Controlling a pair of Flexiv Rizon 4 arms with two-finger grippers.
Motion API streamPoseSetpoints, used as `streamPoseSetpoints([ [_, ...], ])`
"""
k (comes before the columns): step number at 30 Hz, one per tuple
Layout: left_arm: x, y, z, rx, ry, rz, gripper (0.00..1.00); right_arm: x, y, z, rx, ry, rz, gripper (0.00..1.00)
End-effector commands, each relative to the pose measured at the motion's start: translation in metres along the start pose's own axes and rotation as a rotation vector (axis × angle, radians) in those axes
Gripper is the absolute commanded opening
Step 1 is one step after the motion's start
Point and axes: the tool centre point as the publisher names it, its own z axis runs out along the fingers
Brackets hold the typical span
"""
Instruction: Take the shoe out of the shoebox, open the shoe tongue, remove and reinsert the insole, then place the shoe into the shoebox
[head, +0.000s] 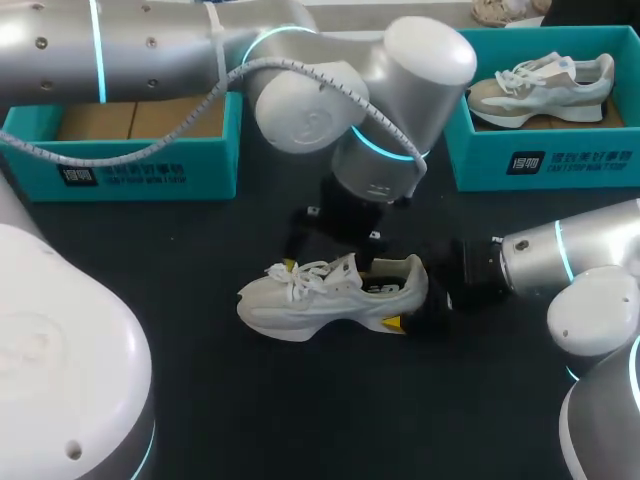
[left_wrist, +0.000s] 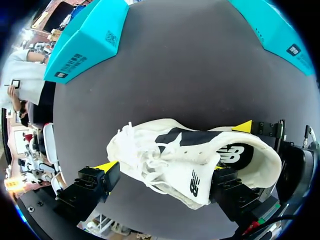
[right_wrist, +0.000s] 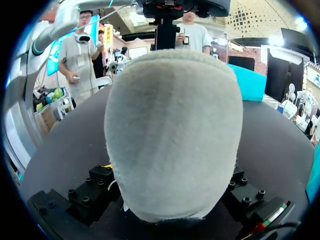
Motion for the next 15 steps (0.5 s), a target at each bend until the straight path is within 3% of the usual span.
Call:
streamPoseSetpoints([
  [1,-0.016,0.004,-0.005,0.007,0.018,-0.012,1.0,0.0,-0.003,0.011,0.002,-0.001,0.0,0.0],
  [15,-0.053,0.015,-0.004,-0.049,0.065,-0.074,1.0,0.0,-0.003,0.011,0.002,-0.001,0.0,0.0],
])
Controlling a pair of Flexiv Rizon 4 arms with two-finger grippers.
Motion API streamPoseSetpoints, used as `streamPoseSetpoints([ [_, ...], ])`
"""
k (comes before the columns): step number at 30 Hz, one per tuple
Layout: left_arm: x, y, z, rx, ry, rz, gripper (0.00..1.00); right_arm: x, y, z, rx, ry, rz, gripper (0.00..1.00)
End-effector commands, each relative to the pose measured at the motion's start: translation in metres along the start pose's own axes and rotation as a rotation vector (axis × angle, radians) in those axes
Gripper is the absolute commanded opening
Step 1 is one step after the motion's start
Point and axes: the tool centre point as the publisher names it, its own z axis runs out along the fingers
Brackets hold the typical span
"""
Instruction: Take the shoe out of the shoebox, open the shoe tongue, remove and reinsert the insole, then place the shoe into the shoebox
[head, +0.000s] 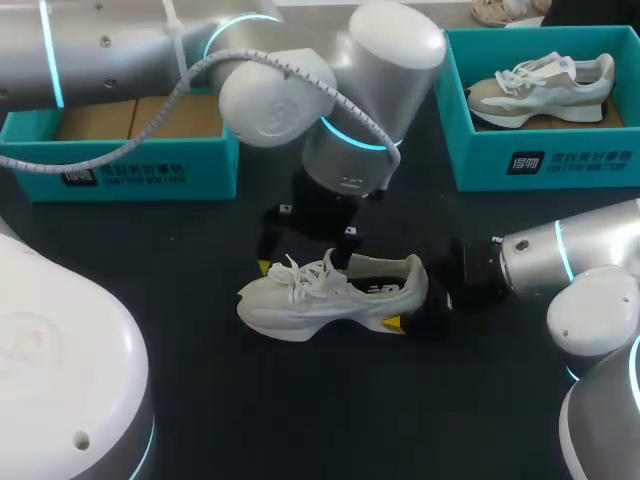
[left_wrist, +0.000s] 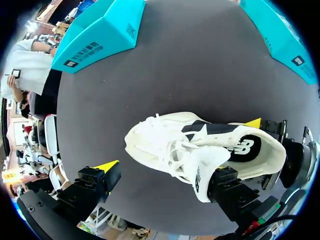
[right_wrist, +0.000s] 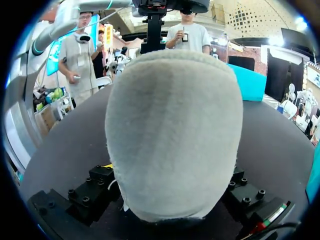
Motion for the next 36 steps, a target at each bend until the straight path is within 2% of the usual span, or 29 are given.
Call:
streamPoseSetpoints([
  [1,-0.017,0.0,0.004,-0.018,0.068,-0.019,0.98,0.0,-0.003,0.011,0.002,-0.001,0.0,0.0],
  [3,-0.018,-0.002,0.006,-0.04,0.081,-0.032,0.91,0.0,-0.003,0.011,0.002,-0.001,0.0,0.0],
  [6,-0.018,-0.003,0.009,-0.063,0.108,-0.037,0.7,0.0,-0.003,0.011,0.002,-0.001,0.0,0.0],
  [8,-0.015,-0.004,0.01,-0.066,0.124,-0.037,0.4,0.0,-0.003,0.011,0.002,-0.001,0.0,0.0],
  [10,-0.013,-0.005,0.011,-0.082,0.137,-0.034,0.2,0.0,-0.003,0.011,0.002,-0.001,0.0,0.0],
  [12,-0.011,-0.006,0.011,-0.094,0.154,-0.027,0.17,0.0,-0.003,0.011,0.002,-0.001,0.0,0.0],
  [15,-0.009,-0.008,0.011,-0.095,0.165,-0.026,0.0,0.0,-0.003,0.011,0.002,-0.001,0.0,0.0],
  [25,-0.016,-0.004,0.007,-0.104,0.215,-0.001,0.0,0.0,-0.003,0.011,0.002,-0.001,0.0,0.0],
  [32,-0.034,0.004,0.013,-0.136,0.255,-0.075,0.0,0.0,-0.003,0.011,0.002,-0.001,0.0,0.0],
  [36,-0.037,0.009,0.022,-0.15,0.263,-0.096,0.0,0.0,-0.003,0.011,0.002,-0.001,0.0,0.0],
])
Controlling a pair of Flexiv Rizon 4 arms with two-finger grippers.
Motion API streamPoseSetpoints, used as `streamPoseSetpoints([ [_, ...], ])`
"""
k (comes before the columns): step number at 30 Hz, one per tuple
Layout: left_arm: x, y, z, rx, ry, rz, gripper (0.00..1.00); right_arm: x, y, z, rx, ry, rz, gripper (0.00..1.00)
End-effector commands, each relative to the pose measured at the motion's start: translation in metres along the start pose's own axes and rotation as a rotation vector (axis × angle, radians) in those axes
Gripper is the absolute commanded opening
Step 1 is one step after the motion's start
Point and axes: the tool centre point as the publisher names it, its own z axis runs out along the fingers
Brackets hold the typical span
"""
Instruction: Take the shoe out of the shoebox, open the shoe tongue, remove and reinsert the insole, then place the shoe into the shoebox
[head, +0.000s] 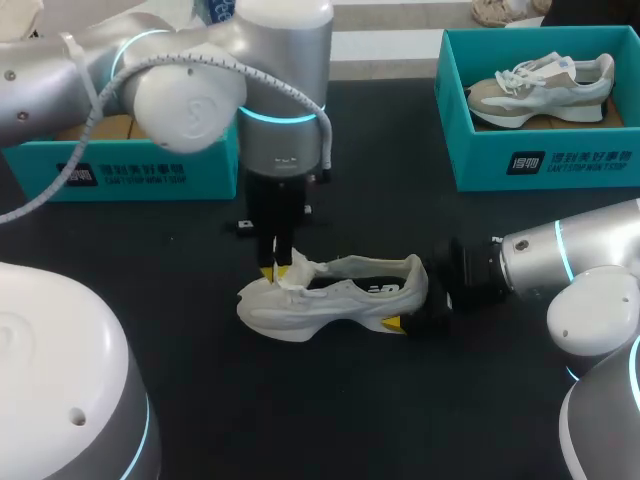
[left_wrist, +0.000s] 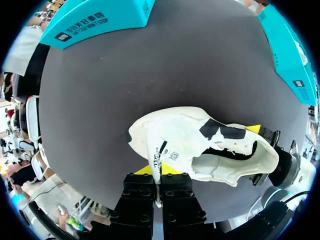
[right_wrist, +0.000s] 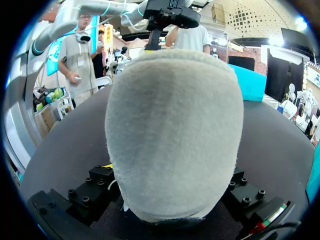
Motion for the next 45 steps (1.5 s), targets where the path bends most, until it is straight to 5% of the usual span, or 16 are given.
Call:
streamPoseSetpoints([
  [1,-0.012,0.005,0.01,0.004,0.064,-0.018,0.03,0.0,-0.003,0.011,0.002,-0.001,0.0,0.0],
  [11,-0.019,0.001,0.035,-0.042,0.072,-0.097,0.32,0.0,-0.003,0.011,0.002,-0.001,0.0,0.0],
  [24,-0.034,-0.01,0.057,-0.08,0.061,-0.188,0.39,0.0,-0.003,0.011,0.002,-0.001,0.0,0.0],
  [36,-0.033,-0.003,0.022,-0.063,0.118,-0.088,0.45,0.0,-0.003,0.011,0.002,-0.001,0.0,0.0],
  [38,-0.03,0.001,0.011,-0.061,0.13,-0.034,0.51,0.0,-0.003,0.011,0.002,-0.001,0.0,0.0],
  [40,-0.028,0.004,0.0,-0.046,0.148,0.01,0.8,0.0,-0.003,0.011,0.002,-0.001,0.0,0.0],
  [45,-0.023,0.008,-0.028,-0.019,0.164,0.136,1.0,0.0,-0.003,0.011,0.002,-0.001,0.0,0.0],
])
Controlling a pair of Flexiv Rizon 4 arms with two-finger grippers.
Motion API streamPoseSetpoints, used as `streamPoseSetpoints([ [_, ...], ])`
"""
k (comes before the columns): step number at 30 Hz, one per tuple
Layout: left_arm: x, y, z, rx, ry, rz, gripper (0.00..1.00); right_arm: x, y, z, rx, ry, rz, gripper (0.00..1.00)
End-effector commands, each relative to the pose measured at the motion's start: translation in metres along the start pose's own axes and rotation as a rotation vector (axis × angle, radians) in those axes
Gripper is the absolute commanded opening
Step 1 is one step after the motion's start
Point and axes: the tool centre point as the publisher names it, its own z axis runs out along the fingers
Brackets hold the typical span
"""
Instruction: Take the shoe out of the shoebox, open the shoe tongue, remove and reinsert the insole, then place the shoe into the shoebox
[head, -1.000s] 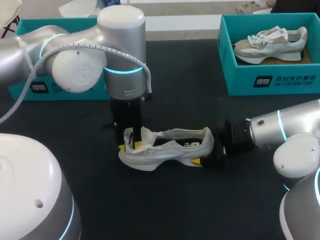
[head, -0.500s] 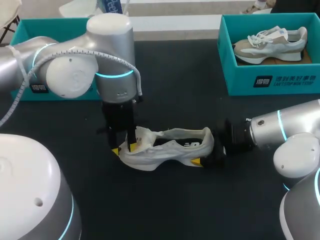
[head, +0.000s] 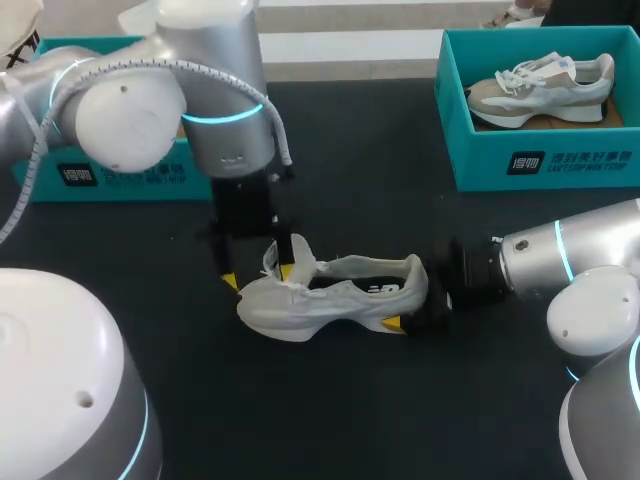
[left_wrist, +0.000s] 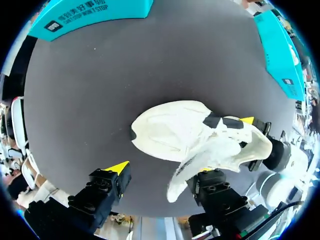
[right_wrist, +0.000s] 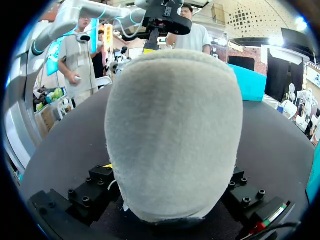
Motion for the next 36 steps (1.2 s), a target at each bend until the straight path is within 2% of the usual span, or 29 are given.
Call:
streamPoseSetpoints([
  [1,0.0,0.006,-0.026,0.025,-0.003,0.067,1.0,0.001,-0.003,0.01,0.002,-0.001,0.0,0.0],
  [6,0.012,0.002,-0.052,0.044,-0.008,0.252,1.0,0.001,-0.003,0.01,0.002,-0.001,0.0,0.0],
  [9,0.017,-0.004,-0.061,0.038,-0.072,0.472,1.0,0.001,-0.003,0.01,0.002,-0.001,0.0,0.0],
  [10,0.019,-0.008,-0.063,0.075,-0.079,0.506,1.0,0.001,-0.003,0.01,0.002,-0.001,0.0,0.0],
  [11,0.022,-0.011,-0.065,0.12,-0.125,0.601,1.0,0.001,-0.003,0.01,0.002,-0.001,0.0,0.0],
  [13,0.025,-0.015,-0.069,0.114,-0.118,0.787,1.0,0.001,-0.003,0.01,0.002,-0.001,0.0,0.0],
  [16,0.029,-0.02,-0.074,0.151,-0.186,1.049,1.0,0.001,-0.003,0.01,0.002,-0.001,0.0,0.0],
  [17,0.033,-0.02,-0.074,0.162,-0.203,1.196,1.0,0.001,-0.003,0.01,0.002,-0.001,0.0,0.0],
  [21,0.041,-0.02,-0.085,0.214,-0.17,1.426,1.0,0.001,-0.003,0.01,0.002,-0.001,0.0,0.0],
  [26,0.065,-0.03,-0.093,0.228,-0.12,1.626,1.0,0.001,-0.003,0.01,0.002,-0.001,0.0,0.0],
  [29,0.079,-0.029,-0.095,0.247,-0.103,1.715,1.0,0.001,-0.003,0.01,0.002,-0.001,0.0,0.0],
  [30,0.087,-0.027,-0.095,0.252,-0.095,1.751,0.93,0.001,-0.003,0.01,0.002,-0.001,0.0,0.0],
  [32,0.095,-0.025,-0.095,0.249,-0.053,1.815,0.35,0.001,-0.003,0.01,0.002,-0.001,0.0,0.0],
  [33,0.099,-0.024,-0.095,0.247,-0.034,1.84,0.0,0.001,-0.003,0.01,0.002,-0.001,0.0,0.0],
  [36,0.109,-0.024,-0.092,0.249,0.006,1.888,0.0,0.001,-0.003,0.01,0.002,-0.001,0.0,0.0],
])
